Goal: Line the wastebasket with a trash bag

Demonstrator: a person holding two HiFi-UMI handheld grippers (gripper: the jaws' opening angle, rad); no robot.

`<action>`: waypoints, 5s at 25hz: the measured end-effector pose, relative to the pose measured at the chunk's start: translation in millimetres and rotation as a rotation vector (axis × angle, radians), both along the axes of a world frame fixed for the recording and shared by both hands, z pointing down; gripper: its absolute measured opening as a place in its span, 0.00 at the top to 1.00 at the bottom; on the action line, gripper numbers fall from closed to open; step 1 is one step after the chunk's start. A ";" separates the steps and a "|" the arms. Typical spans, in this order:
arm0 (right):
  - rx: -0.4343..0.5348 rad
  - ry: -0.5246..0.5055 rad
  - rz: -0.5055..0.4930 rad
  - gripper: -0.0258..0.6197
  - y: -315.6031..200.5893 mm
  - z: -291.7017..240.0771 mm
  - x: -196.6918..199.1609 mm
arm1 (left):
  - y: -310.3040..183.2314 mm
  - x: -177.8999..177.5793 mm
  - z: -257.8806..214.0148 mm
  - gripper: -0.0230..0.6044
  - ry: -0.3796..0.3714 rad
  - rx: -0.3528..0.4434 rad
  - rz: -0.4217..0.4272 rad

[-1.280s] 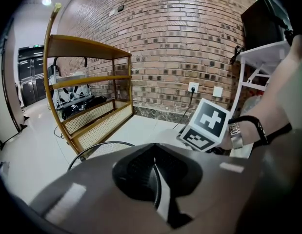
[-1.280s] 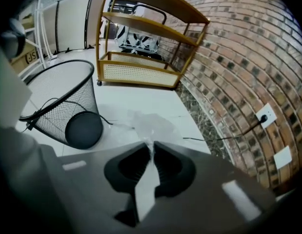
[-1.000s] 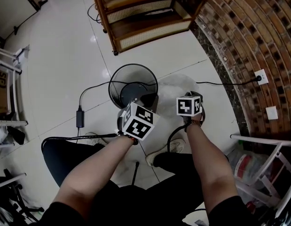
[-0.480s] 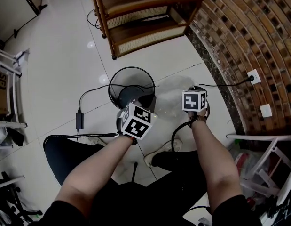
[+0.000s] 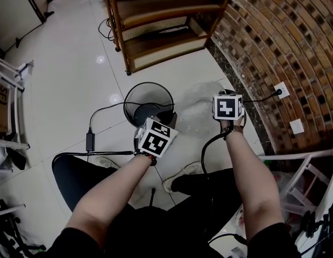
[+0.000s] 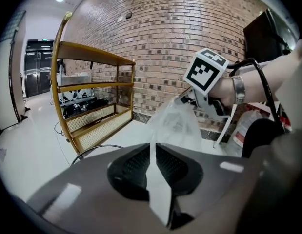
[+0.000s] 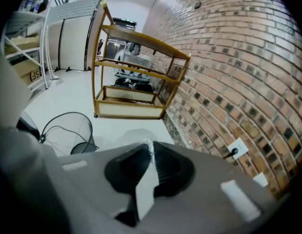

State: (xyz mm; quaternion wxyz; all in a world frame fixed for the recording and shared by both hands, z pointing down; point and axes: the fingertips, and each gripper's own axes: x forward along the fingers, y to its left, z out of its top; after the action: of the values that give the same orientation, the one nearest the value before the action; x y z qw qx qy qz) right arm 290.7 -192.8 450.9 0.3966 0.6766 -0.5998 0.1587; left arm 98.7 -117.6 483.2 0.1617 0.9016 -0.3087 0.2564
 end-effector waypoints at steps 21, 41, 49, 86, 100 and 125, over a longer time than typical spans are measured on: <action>0.189 -0.052 -0.101 0.95 -6.5 -172.0 -26.2 | -19.2 -17.1 -6.8 0.63 0.212 -0.230 -0.245; 0.236 -0.204 -0.199 0.95 4.9 -240.1 -90.4 | 14.3 12.5 1.0 0.51 0.471 -0.430 -0.249; 0.221 -0.220 -0.205 0.95 5.2 -230.5 -98.2 | 3.4 -19.3 -29.1 0.90 0.509 -0.342 -0.277; -0.097 -0.484 -0.219 0.95 9.1 -69.8 -168.8 | -42.2 -204.8 -40.3 0.90 0.108 -0.544 -0.334; -0.219 -0.520 -0.161 0.95 -23.9 -5.9 -163.0 | -73.2 -211.6 7.4 0.77 0.002 -0.688 -0.353; -0.287 -0.553 -0.134 0.91 -64.0 105.2 -161.8 | -122.3 -213.6 103.7 0.71 -0.085 -0.719 -0.393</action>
State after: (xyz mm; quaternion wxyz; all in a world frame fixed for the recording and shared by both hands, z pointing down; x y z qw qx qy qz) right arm 128.9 -256.8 556.1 0.3194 0.5039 -0.6996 0.3933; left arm -114.9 -239.9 586.9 0.4995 0.7001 -0.3722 0.3491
